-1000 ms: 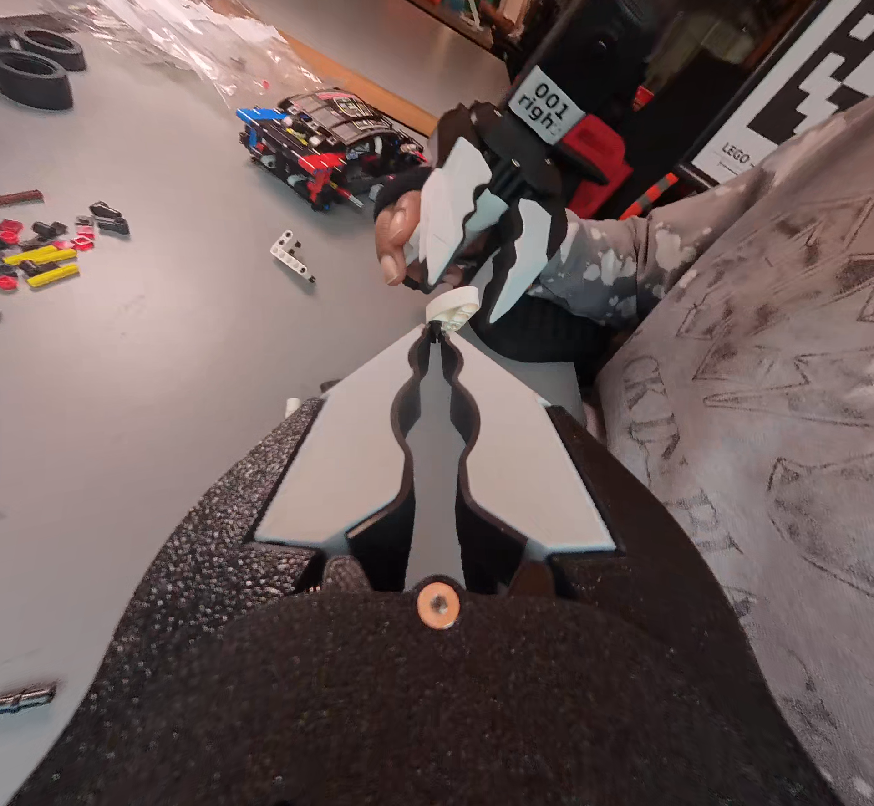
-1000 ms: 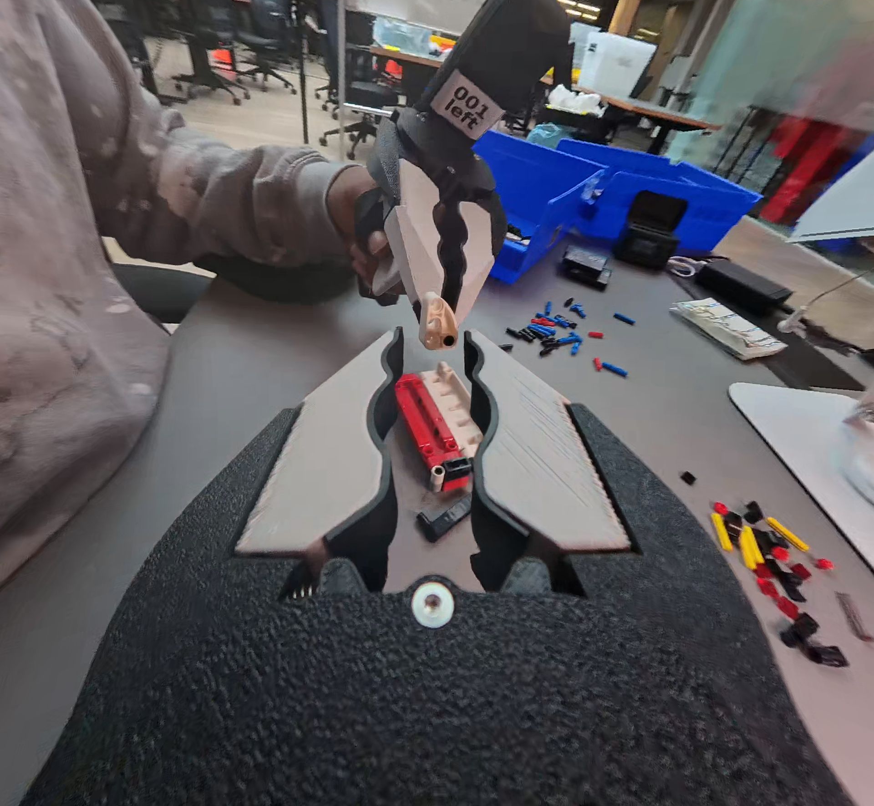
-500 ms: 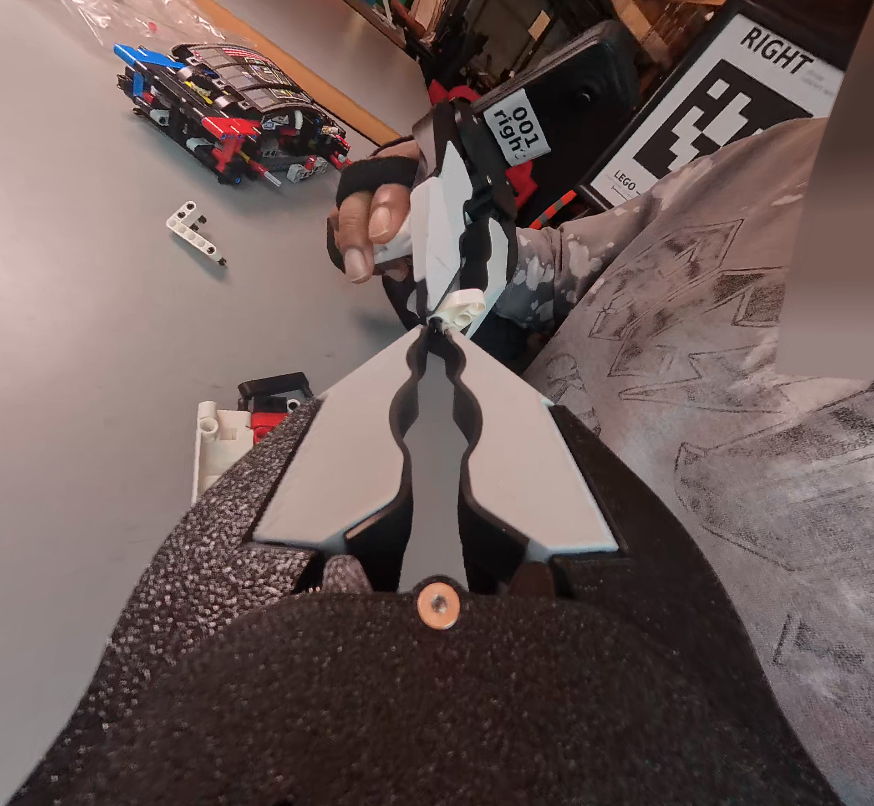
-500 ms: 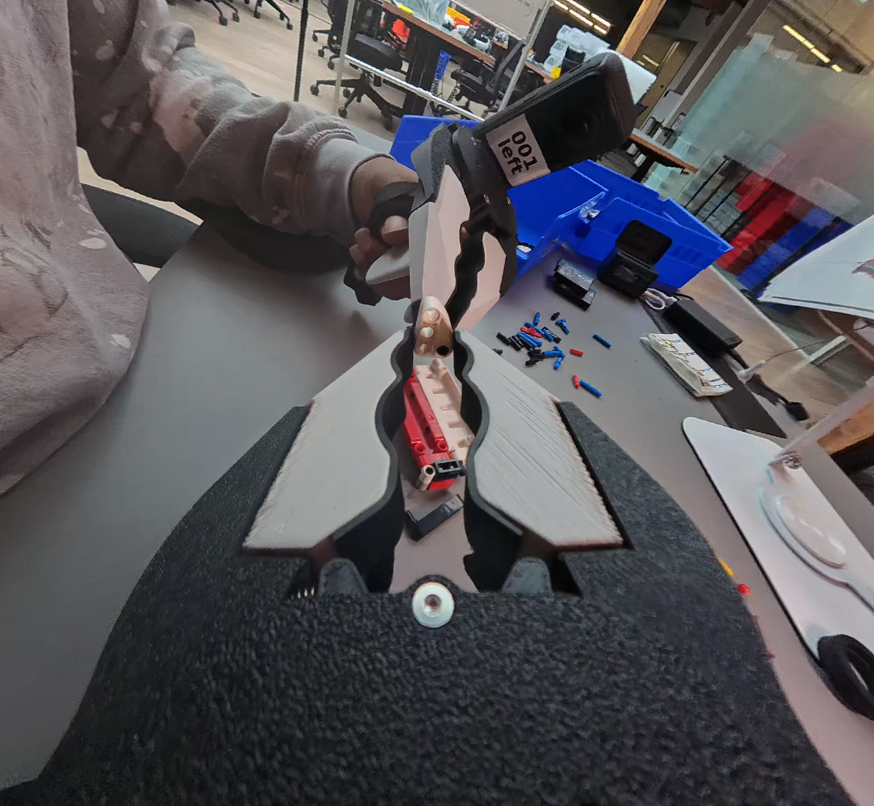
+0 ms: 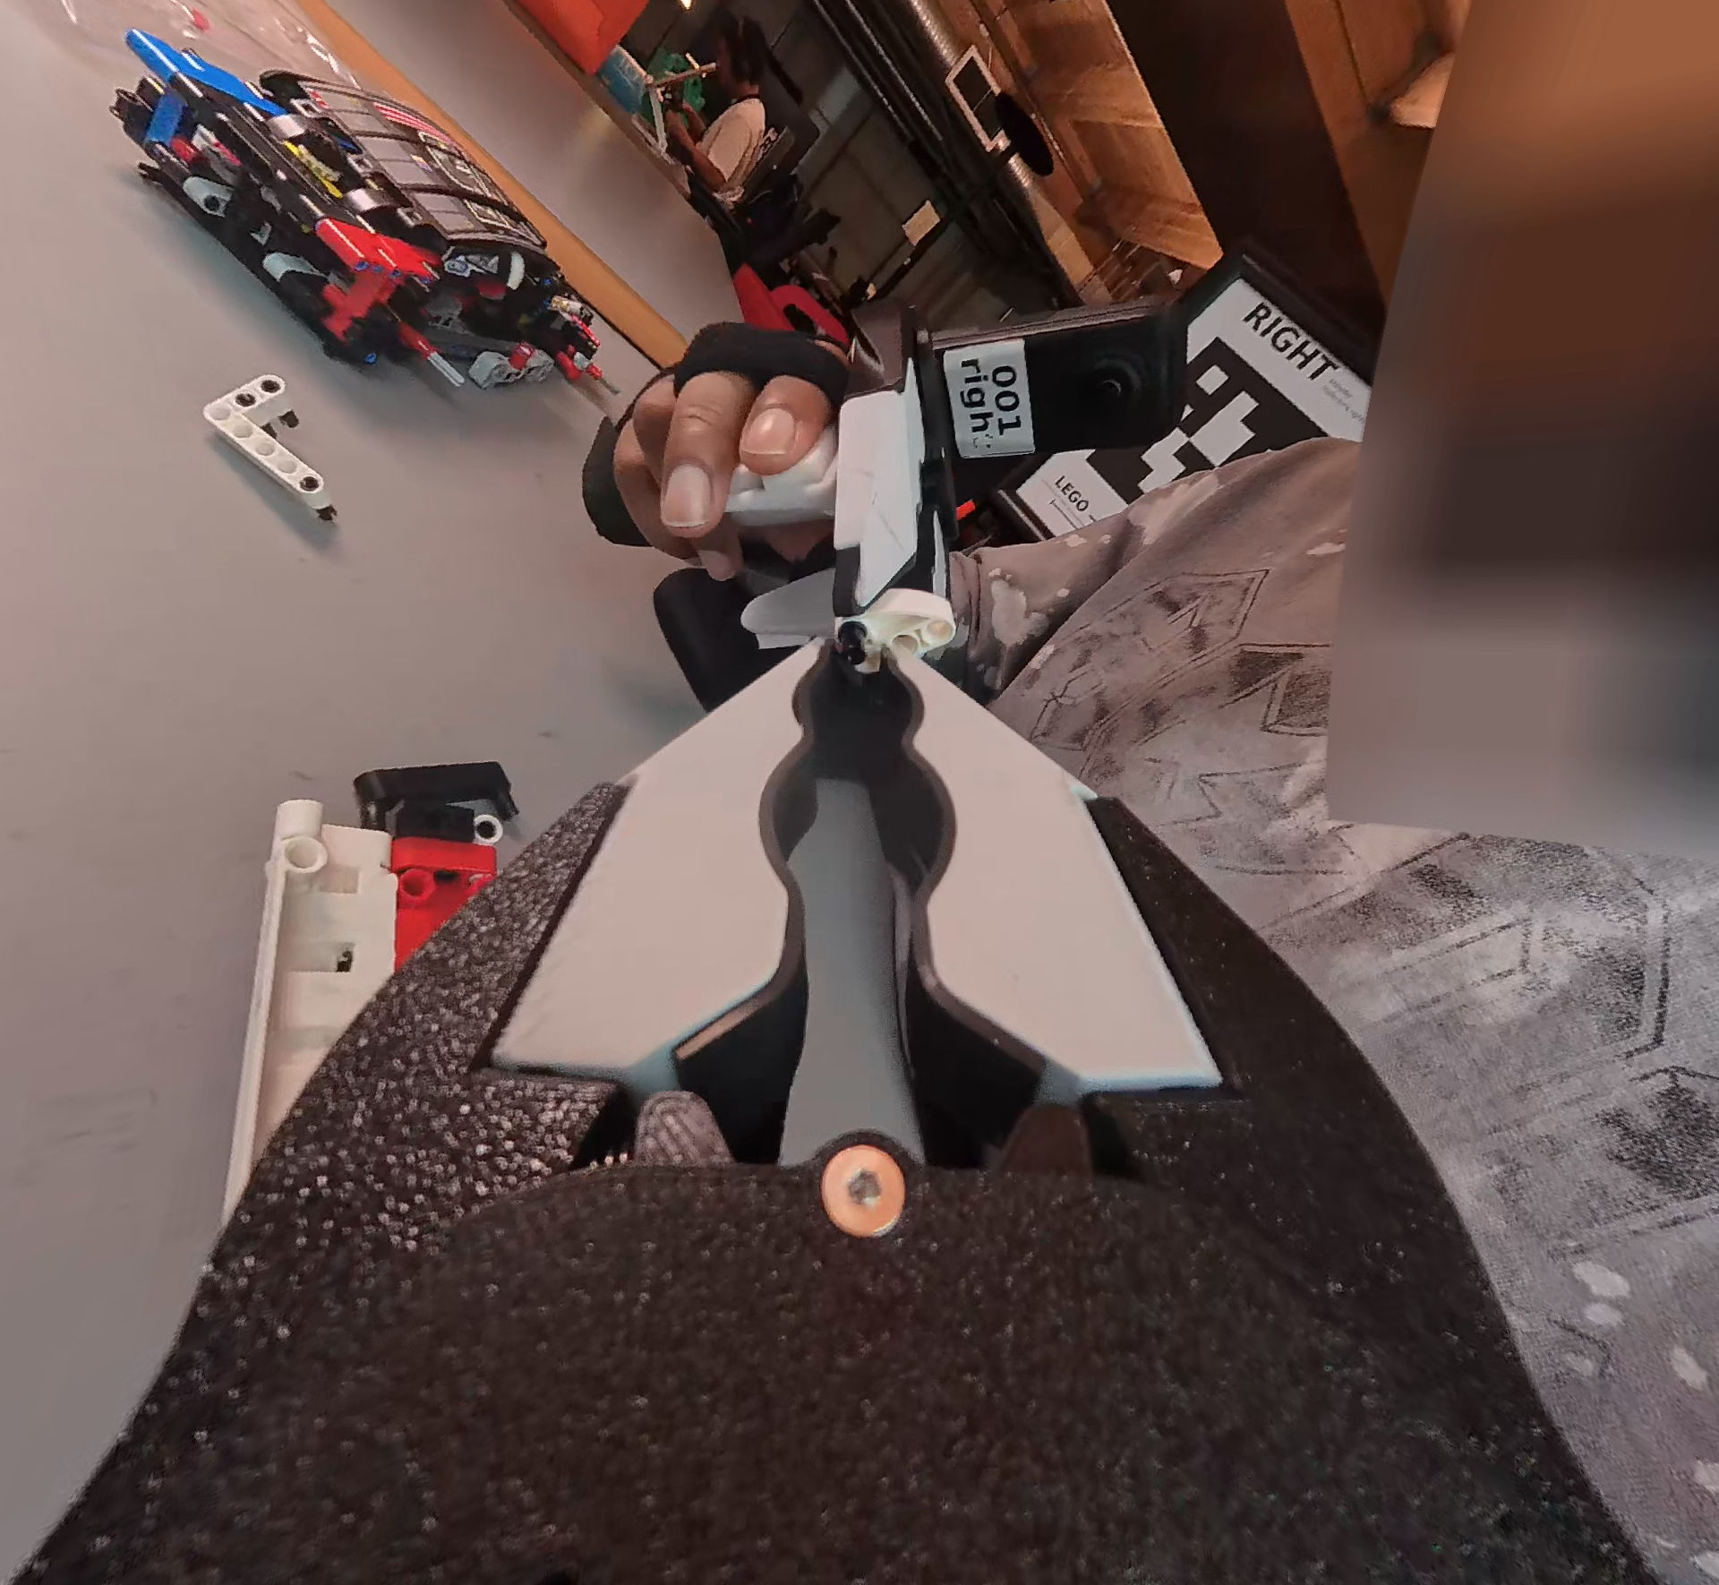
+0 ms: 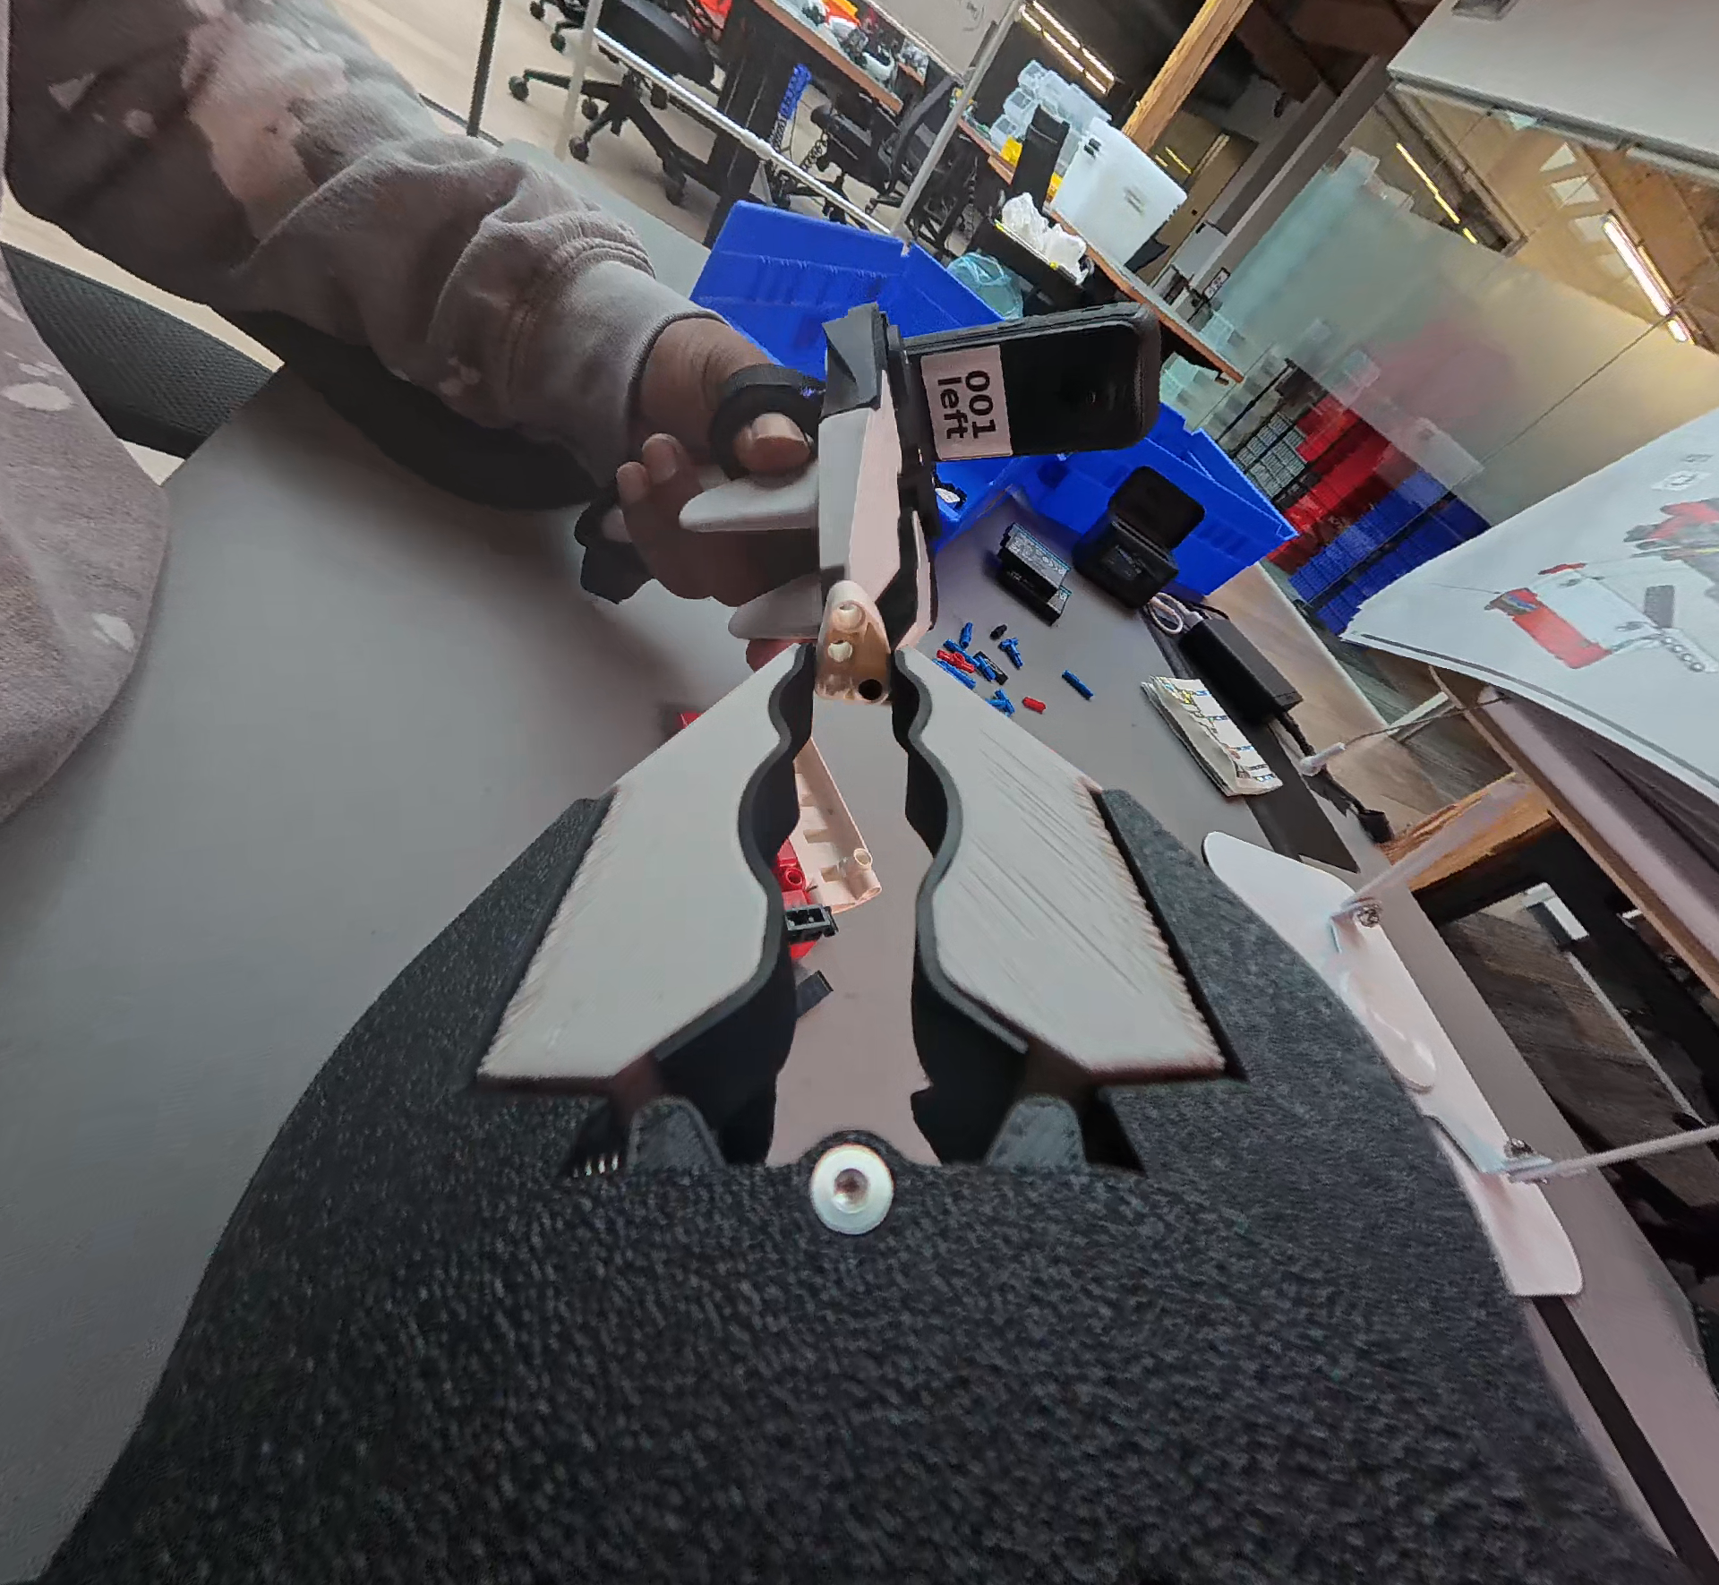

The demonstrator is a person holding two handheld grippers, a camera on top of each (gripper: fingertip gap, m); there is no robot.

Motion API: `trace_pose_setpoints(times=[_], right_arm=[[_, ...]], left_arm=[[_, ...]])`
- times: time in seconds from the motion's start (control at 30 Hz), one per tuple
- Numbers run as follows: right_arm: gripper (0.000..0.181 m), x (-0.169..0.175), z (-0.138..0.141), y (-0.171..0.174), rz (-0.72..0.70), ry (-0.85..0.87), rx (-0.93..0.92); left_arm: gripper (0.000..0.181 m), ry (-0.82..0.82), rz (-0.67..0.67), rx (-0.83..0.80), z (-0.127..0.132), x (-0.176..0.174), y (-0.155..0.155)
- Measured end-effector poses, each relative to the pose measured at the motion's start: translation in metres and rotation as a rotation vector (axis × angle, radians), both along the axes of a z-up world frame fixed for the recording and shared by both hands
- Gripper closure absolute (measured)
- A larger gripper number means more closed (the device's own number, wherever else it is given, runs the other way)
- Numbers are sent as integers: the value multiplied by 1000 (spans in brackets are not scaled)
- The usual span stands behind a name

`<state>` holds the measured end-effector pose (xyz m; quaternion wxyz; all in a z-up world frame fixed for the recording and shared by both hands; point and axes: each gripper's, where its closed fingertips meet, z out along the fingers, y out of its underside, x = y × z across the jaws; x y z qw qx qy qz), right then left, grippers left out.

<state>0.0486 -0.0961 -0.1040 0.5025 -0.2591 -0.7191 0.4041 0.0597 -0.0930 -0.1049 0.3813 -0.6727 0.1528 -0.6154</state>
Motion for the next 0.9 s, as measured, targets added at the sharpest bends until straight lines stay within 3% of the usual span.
trace_pose_setpoints(times=[0.47, 0.73, 0.83, 0.9], right_arm=[[165, -3, -3, 2, -42, 13, 86], [166, -3, 4, 8, -56, -6, -22], [166, 16, 21, 50, -152, 28, -138], [166, 19, 20, 60, -197, 36, -152]], left_arm=[[179, -15, 50, -32, 0, -4, 7], [180, 137, 120, 73, 5, -10, 10], [181, 83, 280, 79, 18, -65, 14], [180, 217, 441, 80, 8, -102, 22]])
